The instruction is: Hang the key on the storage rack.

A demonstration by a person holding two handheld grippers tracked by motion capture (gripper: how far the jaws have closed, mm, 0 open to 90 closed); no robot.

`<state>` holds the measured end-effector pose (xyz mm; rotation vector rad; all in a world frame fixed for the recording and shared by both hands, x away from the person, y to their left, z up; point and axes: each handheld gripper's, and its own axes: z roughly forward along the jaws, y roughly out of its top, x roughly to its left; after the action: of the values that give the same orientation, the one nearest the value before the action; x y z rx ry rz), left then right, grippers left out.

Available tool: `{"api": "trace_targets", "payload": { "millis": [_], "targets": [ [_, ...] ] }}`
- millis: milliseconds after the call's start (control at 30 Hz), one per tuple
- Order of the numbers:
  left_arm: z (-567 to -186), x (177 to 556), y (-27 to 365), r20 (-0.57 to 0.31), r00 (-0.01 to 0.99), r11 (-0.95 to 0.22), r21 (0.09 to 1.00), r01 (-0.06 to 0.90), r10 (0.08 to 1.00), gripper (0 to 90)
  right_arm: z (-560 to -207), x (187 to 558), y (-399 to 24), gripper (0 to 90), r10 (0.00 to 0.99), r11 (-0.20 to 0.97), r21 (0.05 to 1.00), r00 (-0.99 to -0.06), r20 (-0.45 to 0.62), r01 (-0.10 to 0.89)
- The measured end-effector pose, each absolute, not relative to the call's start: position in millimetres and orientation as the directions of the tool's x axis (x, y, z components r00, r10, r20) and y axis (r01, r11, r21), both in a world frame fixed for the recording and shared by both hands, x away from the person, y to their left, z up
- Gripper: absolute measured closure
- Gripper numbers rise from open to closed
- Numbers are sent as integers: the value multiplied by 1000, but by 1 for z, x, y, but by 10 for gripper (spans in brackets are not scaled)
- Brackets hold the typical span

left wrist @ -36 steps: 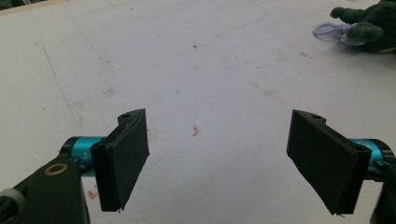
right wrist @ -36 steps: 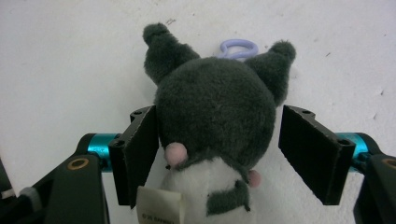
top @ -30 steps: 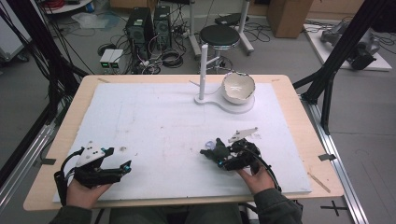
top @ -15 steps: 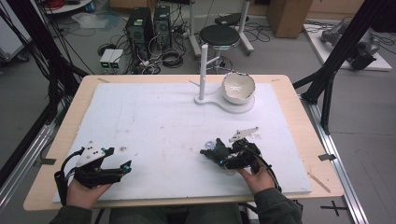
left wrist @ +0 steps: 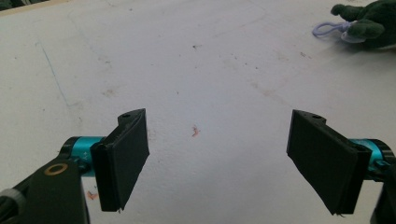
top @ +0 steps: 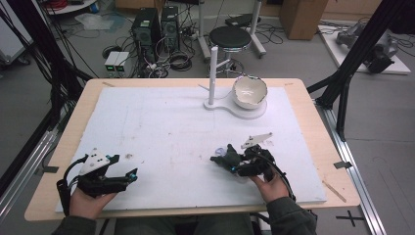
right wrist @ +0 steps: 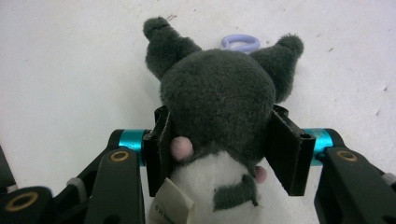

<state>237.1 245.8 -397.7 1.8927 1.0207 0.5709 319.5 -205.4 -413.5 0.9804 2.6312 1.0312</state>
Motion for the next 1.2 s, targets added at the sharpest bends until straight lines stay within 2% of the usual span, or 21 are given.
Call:
{"api": "trace_targets", "payload": {
  "millis": [300, 833, 1200],
  "targets": [
    [-398, 237, 245, -13, 555, -269, 865, 423, 832, 212, -408, 317, -207, 477, 612, 544, 677, -786, 84, 496],
    [-398, 237, 246, -12, 557, -271, 865, 422, 831, 212, -400, 319, -212, 476, 593, 498, 690, -787, 170, 525],
    [-398, 237, 246, -15, 556, -266, 867, 421, 831, 212, -377, 326, -215, 476, 592, 458, 720, -783, 191, 522]
  ]
}}
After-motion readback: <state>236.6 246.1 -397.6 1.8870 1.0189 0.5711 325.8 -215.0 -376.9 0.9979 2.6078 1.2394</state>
